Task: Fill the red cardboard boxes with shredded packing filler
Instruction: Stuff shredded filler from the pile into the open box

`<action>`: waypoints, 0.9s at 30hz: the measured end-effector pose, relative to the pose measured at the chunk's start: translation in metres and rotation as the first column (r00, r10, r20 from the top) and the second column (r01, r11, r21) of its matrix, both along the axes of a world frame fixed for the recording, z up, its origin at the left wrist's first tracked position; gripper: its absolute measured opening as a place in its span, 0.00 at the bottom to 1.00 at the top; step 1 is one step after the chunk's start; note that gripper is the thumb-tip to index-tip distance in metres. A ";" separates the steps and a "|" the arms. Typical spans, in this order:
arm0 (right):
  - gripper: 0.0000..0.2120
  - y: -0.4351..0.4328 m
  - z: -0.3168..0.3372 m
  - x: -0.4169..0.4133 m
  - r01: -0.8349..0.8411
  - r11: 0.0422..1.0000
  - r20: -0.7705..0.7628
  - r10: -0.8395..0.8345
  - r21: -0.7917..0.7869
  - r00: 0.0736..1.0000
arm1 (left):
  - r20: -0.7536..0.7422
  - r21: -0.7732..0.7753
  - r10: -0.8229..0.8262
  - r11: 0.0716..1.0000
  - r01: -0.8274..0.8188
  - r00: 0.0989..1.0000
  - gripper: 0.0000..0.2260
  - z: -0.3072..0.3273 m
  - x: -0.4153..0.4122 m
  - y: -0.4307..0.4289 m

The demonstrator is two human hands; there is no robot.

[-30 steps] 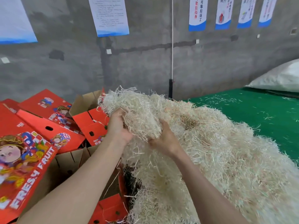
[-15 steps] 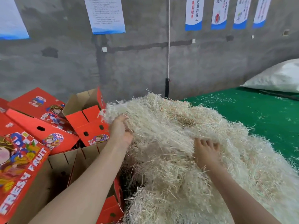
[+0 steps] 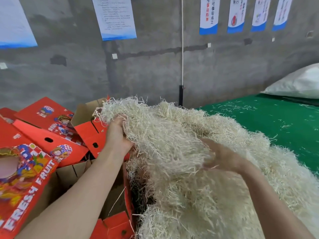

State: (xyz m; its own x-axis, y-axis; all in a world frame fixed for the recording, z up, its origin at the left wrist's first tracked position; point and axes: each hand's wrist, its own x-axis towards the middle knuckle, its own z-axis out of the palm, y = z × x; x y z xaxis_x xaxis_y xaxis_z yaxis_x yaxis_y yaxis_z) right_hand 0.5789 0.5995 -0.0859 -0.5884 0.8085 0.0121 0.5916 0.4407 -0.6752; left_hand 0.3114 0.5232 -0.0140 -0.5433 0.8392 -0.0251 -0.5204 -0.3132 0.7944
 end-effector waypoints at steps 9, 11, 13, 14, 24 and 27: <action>0.37 -0.027 -0.005 -0.106 0.021 0.993 0.114 -0.035 0.118 0.993 | 0.120 0.050 -0.110 0.993 0.105 0.987 0.11 0.009 0.022 -0.002; 0.30 -0.017 -0.044 -0.109 0.077 0.979 0.275 -0.128 0.190 0.953 | 0.101 0.093 -0.115 0.990 0.106 0.988 0.13 0.013 0.021 -0.005; 0.32 -0.007 -0.073 -0.094 0.110 0.980 0.339 -0.161 0.164 0.927 | 0.077 0.126 -0.113 0.987 0.103 0.991 0.16 0.019 0.013 -0.009; 0.33 -0.003 -0.081 -0.085 0.120 0.980 0.336 -0.169 0.161 0.927 | 0.069 0.139 -0.101 0.986 0.091 0.992 0.17 0.022 0.009 -0.012; 0.38 -0.041 0.051 -0.017 0.016 0.982 -0.396 0.060 0.186 0.916 | 0.039 0.148 -0.063 0.987 0.056 0.997 0.15 0.041 0.002 -0.016; 0.64 -0.047 0.056 -0.065 0.018 0.967 -0.324 0.069 0.256 0.943 | 0.028 0.138 -0.061 0.989 0.057 0.998 0.21 0.038 0.012 -0.017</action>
